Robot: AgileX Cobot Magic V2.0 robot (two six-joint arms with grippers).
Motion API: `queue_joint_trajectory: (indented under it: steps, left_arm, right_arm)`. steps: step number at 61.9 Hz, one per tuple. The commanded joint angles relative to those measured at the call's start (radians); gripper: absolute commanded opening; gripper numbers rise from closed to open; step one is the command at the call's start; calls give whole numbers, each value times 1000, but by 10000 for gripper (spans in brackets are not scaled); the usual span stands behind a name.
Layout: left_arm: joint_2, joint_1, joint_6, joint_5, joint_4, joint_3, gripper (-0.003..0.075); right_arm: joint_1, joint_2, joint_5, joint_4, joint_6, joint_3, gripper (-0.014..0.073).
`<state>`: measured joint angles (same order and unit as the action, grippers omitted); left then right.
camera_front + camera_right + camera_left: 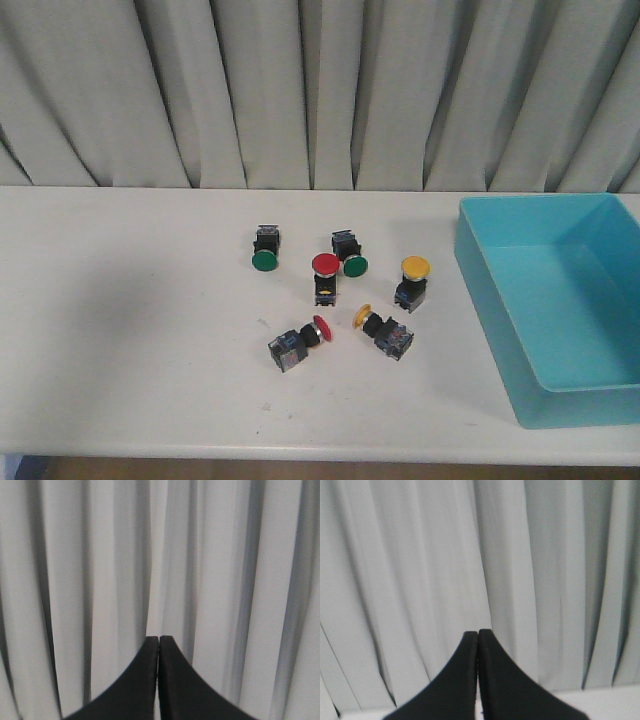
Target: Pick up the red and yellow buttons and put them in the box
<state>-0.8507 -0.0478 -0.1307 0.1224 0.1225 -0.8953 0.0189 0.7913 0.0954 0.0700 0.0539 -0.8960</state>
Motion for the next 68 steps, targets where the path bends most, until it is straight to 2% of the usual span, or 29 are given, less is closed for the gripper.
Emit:
queue_joint_trajectory:
  steps: [1,14,22,26,29,39,43,47,57,68]
  left_arm:
    - [-115,-16,-63,-40,-8,-80,-6]
    - [-264,-22,-96,-82,-8,-87,-4]
    - [-298,-22,-84,-72,11,-87,50]
    - [-316,-22,-46,-88,13,-93,125]
    - [-336,-22,-26,-70,9,-117,202]
    - [-440,-75,-26,115,-11,-269,548]
    - [-485,-112,-26,194,-44,-335,660]
    - [-530,-154,-16,247,-79,-391,732]
    - [-646,-284,71,298,-131,-511,713]
    - [-805,-403,82,306,-139,-634,661]
  right_arm:
    - [-6,107,-11,1,3,-55,-3]
    - [-6,238,-21,4,3,-55,5]
    - [5,257,-18,32,-54,-55,101]
    - [22,257,-16,38,-81,-55,192]
    - [41,257,-17,35,-83,-55,297]
    - [105,260,13,34,-83,-55,638]
    - [116,260,21,32,-82,-55,718]
    - [116,260,48,10,-81,-55,730]
    - [114,263,138,-27,-82,-55,713]
    - [114,263,230,-26,-82,-55,683]
